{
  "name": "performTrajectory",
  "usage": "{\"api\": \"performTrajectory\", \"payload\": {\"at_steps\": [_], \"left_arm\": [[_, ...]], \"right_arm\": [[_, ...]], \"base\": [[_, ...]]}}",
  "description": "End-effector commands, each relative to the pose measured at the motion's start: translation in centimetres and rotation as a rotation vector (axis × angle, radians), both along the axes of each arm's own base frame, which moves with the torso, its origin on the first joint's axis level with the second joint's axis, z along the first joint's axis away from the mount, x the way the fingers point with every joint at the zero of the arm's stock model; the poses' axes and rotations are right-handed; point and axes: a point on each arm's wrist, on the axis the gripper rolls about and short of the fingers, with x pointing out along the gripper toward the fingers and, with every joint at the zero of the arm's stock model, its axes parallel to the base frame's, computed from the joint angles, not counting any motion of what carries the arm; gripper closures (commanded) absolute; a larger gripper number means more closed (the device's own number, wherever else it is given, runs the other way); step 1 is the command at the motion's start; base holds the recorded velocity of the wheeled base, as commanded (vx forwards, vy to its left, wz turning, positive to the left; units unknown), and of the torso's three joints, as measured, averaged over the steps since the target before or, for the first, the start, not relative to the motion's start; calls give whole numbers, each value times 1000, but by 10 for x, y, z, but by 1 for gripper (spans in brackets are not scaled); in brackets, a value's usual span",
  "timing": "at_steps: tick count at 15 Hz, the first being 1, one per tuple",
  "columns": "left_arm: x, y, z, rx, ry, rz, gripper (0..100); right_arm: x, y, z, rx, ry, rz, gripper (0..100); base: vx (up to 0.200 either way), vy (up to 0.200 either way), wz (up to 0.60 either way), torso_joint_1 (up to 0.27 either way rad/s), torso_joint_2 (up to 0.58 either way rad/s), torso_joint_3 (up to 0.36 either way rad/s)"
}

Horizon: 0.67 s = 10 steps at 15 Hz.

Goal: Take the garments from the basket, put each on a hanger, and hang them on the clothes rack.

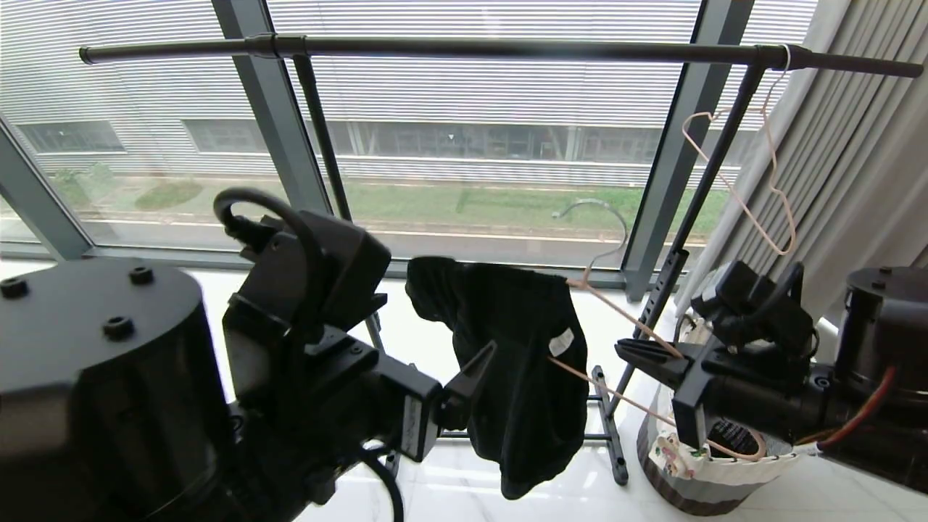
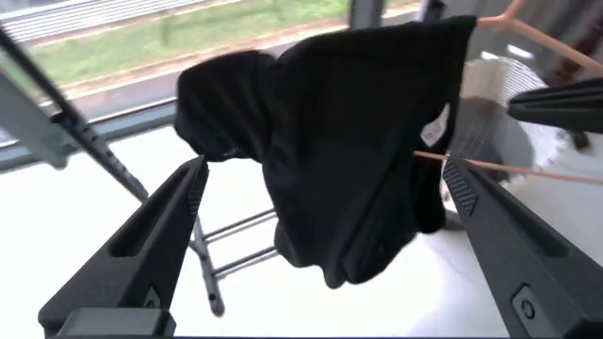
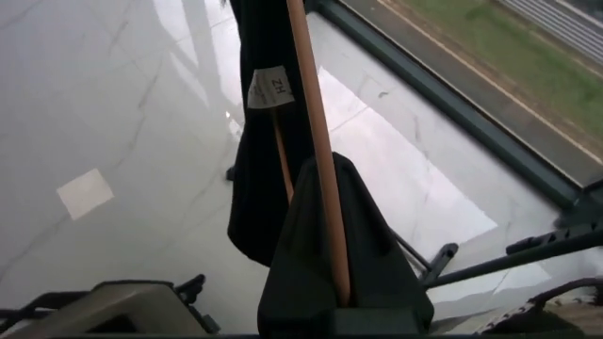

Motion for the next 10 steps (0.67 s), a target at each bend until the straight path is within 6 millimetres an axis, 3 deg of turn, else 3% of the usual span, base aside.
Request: {"api": "performTrajectory", "payload": {"at_steps": [1,4,8,10], "left_arm": [[-17,39,-11,66,-25,-121,0],[-24,64,-36,217,-63,-349,0],[-20,57,-42,237,-33,-409,0],[-26,50,-43,228,-31,-525,0]], "right_arm": [[-19,-15,-13,-65,-19,82,100],[-51,-19,-24,-122,-4,226,100],[-81,-18,-22,-159,10,371,100],[-94,-18,-24,-189,27,435,100]], "base": [[0,0,0,0,0,0],[0,0,0,0,0,0],[0,0,0,0,0,0],[0,0,0,0,0,0]]}}
